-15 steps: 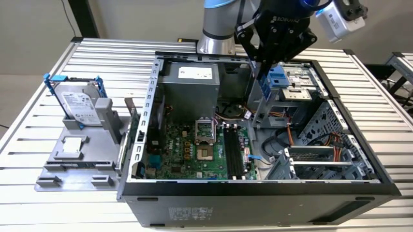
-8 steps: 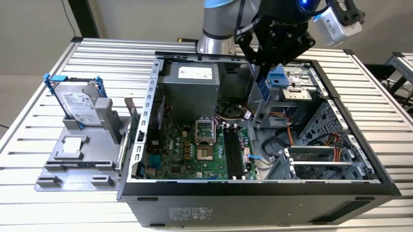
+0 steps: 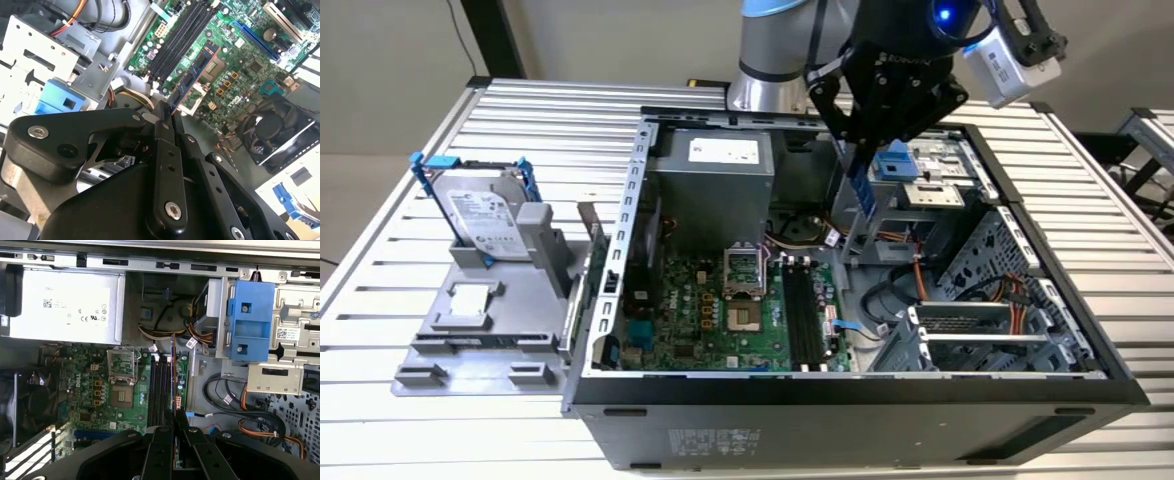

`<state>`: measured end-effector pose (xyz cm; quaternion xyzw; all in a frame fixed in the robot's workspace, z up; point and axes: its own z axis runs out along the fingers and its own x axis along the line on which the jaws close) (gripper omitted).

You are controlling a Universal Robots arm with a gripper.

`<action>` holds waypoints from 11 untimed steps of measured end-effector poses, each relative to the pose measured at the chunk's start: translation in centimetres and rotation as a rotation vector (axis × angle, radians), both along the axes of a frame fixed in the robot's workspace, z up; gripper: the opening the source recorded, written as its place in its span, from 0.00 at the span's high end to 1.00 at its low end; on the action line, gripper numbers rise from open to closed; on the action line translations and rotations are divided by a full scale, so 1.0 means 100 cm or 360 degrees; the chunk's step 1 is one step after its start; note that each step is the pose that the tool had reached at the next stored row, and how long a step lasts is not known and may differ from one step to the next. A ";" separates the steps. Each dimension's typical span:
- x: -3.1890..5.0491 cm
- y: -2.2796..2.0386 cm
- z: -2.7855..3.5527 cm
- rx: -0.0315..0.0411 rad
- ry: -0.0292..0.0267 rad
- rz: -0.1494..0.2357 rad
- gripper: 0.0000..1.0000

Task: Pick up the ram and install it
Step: 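Insert the ram into the slot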

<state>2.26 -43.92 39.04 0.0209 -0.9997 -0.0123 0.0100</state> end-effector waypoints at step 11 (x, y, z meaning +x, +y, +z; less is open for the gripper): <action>0.0000 0.0000 -0.0046 -0.0002 0.00001 0.0000 1.00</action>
